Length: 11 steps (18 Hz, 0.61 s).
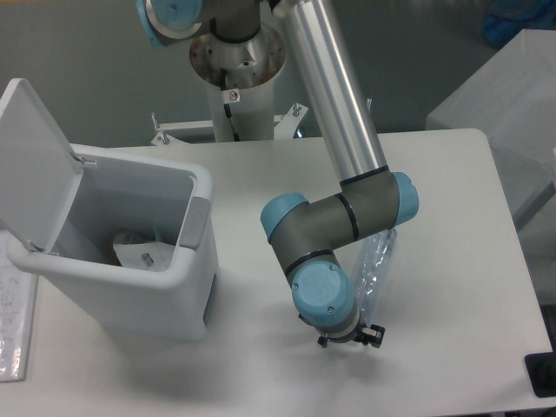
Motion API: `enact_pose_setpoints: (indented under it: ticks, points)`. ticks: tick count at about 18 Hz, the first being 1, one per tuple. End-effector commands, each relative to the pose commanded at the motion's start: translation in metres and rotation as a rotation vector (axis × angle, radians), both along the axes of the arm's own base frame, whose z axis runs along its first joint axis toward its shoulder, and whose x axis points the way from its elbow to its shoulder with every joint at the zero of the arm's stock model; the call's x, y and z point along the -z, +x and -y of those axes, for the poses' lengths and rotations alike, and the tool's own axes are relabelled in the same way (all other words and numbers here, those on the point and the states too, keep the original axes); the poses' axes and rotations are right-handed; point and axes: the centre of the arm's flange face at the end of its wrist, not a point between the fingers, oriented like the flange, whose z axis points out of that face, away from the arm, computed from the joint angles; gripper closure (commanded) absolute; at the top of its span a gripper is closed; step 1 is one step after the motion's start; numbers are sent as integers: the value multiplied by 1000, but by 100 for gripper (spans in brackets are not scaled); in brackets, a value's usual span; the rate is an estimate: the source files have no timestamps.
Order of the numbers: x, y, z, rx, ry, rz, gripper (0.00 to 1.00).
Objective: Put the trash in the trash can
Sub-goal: 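Lower the gripper around the bottle's cap end and close on it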
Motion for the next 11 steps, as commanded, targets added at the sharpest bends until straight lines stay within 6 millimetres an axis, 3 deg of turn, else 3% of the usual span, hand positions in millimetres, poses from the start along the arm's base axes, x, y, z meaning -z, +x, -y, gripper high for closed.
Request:
enact_pose_setpoints:
  ticks: [2,4,5,8,11]
  points:
    - [2,4,-3,9,-14,-9,27]
    - [3,5,-3,9,-22,-13,36]
    - [2,5,-3,9,-19,-14,47]
    - [-2,6,-4,3,-9,-9,100]
    - [-5,7,-4,0,-4,-13,100]
